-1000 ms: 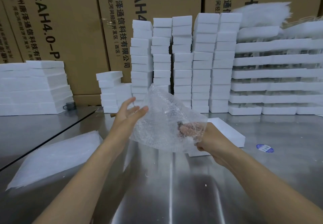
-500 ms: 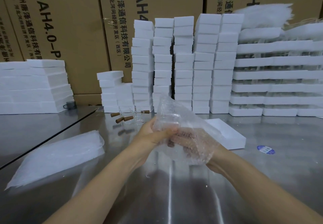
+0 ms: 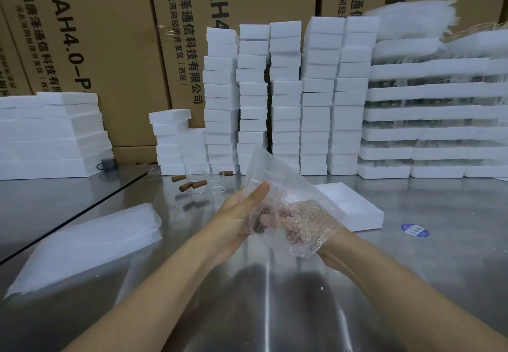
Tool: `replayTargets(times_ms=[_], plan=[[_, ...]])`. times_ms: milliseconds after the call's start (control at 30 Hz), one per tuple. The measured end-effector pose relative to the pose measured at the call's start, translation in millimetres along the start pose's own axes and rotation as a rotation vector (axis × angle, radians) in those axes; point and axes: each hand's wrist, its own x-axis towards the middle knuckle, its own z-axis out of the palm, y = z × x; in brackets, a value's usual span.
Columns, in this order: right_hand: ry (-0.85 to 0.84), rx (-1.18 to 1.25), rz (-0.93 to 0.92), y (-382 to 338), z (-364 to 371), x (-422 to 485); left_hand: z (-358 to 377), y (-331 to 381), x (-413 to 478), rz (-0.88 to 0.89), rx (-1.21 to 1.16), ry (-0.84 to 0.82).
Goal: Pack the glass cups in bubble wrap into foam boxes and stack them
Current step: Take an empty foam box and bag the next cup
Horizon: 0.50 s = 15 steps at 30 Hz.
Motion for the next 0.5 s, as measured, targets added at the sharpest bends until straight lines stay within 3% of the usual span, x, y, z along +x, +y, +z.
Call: replayTargets(times_ms=[100, 300, 400, 500], plan=[[-0.032, -0.062, -0.027, -1, 2, 4, 1, 1, 1, 0.01, 0.008, 0.032], [0.31, -0.07, -0.263, -11, -4, 5, -6, 20, 0, 0.069, -0.227, 0.192], [0.172, 0.094, -0.207, -15, -1, 0, -9, 22, -2, 0.019, -0.3, 0.222], [0.057, 0.08, -0.225, -13, 8, -4, -7, 19, -3, -0.007, -0.277, 0.171]])
